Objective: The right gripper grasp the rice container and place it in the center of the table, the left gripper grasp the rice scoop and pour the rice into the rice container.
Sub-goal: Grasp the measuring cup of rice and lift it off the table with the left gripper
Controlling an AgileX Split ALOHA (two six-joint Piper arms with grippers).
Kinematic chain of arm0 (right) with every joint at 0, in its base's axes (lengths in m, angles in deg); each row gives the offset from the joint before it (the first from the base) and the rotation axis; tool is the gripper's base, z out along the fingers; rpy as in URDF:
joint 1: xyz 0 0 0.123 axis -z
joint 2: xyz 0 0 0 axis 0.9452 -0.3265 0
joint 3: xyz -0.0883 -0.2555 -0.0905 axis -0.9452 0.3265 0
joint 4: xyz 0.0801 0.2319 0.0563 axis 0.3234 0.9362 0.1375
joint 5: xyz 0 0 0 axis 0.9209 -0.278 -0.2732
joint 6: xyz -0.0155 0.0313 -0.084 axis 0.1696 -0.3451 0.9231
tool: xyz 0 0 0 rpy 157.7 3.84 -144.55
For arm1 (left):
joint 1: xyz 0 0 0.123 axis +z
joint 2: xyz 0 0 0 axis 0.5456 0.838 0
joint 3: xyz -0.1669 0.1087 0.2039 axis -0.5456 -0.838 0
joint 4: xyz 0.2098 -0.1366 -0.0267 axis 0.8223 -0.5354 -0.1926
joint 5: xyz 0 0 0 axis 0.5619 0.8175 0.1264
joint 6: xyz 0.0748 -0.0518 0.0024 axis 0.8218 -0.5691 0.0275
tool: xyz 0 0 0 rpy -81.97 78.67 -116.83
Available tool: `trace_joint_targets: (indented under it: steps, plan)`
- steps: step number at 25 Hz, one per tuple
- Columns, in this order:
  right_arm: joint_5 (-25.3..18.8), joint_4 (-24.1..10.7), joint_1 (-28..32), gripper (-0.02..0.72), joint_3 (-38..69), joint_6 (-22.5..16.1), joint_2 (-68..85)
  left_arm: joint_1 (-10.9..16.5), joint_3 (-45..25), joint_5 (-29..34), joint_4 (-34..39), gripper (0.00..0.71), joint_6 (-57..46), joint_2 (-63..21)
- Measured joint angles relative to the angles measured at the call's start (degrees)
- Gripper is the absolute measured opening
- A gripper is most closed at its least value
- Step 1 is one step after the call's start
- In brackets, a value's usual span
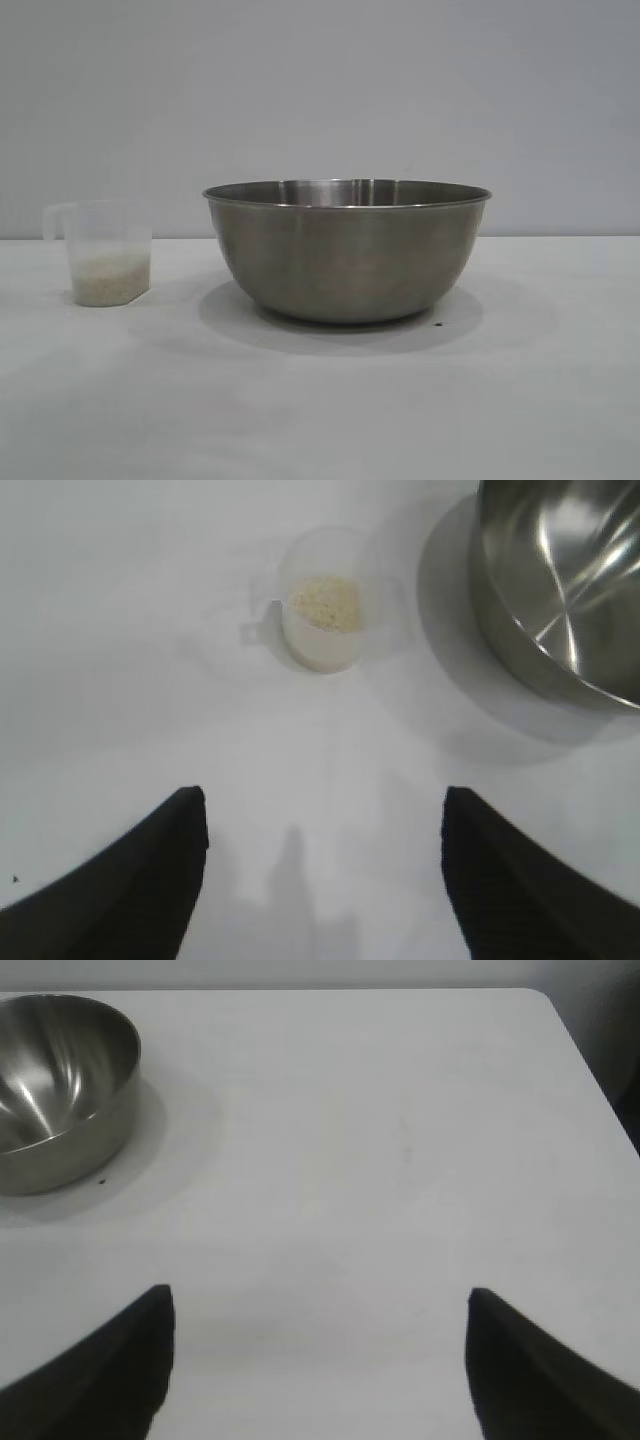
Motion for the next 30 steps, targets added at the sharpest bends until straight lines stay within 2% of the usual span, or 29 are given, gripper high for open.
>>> trace_joint_targets:
  steps: [8, 13, 16, 20, 23, 30]
  plan:
    - [0.0, 0.09, 0.0, 0.512, 0.0, 0.0, 0.0, 0.0, -13.81, -23.51, -3.16, 0.441, 0.62, -0.14]
    - [0.0, 0.09, 0.0, 0.512, 0.0, 0.0, 0.0, 0.0, -20.34, -35.62, -3.17, 0.441, 0.62, -0.14]
    - [0.0, 0.09, 0.0, 0.512, 0.0, 0.0, 0.0, 0.0, -22.97, -41.17, 0.17, 0.441, 0.26, 0.71]
    - [0.0, 0.09, 0.0, 0.512, 0.0, 0.0, 0.0, 0.0, -26.39, -50.7, 10.88, 0.441, -6.63, 4.28]
    - [0.0, 0.09, 0.0, 0.512, 0.0, 0.0, 0.0, 0.0, -29.32, -60.91, 18.61, 0.441, -10.91, 7.67]
    - [0.0, 0.09, 0.0, 0.512, 0.0, 0.0, 0.0, 0.0, -33.41, -85.09, 21.56, 0.441, -12.3, 19.63]
